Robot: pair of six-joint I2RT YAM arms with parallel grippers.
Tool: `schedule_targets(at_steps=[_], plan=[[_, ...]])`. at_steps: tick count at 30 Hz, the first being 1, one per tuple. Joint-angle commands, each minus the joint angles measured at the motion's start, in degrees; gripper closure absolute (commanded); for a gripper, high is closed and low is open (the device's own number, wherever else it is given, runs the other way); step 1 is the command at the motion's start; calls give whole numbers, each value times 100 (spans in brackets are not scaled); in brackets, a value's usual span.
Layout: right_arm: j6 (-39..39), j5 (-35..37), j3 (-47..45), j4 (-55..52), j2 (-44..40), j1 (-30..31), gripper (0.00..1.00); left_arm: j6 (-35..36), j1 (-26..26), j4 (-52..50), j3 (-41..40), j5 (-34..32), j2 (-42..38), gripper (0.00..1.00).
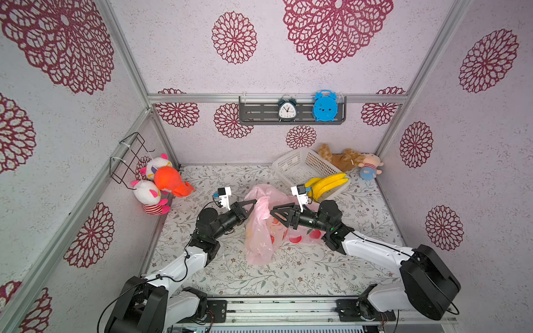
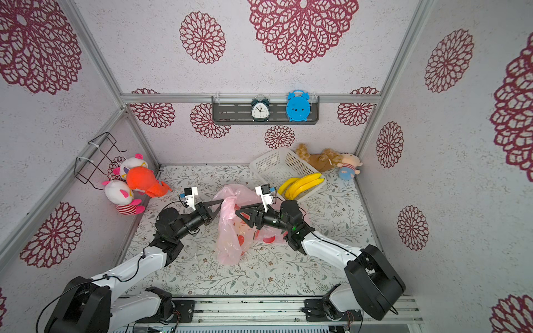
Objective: Place the banana into a plastic bag & tie a knot
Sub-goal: Cross the plastic bag at the center of the board, then tie the plastic bag at the center of the board.
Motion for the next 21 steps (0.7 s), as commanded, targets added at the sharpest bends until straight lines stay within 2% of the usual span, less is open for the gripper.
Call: schedule_targets(at_steps=[1, 10, 13, 15, 17, 19, 21], plan=[[448, -316, 346, 387, 66, 155, 47, 115, -41, -8, 134, -13, 22, 100], [463, -349, 409, 309, 11, 307, 51, 115, -71, 34, 99, -46, 42, 100], [410, -336, 463, 168, -27, 356, 56, 123, -73, 36, 90, -50, 43, 100], [395, -349, 500, 118, 15, 395, 65, 122, -67, 45, 82, -74, 32, 100], [371, -346, 525, 57, 36, 406, 77, 122, -67, 45, 73, -69, 32, 100], [297, -262, 530, -107, -12, 407, 99, 108, -73, 36, 73, -74, 16, 100], [-1, -24, 549, -629, -203, 411, 100, 135, -72, -33, 64, -112, -48, 100]])
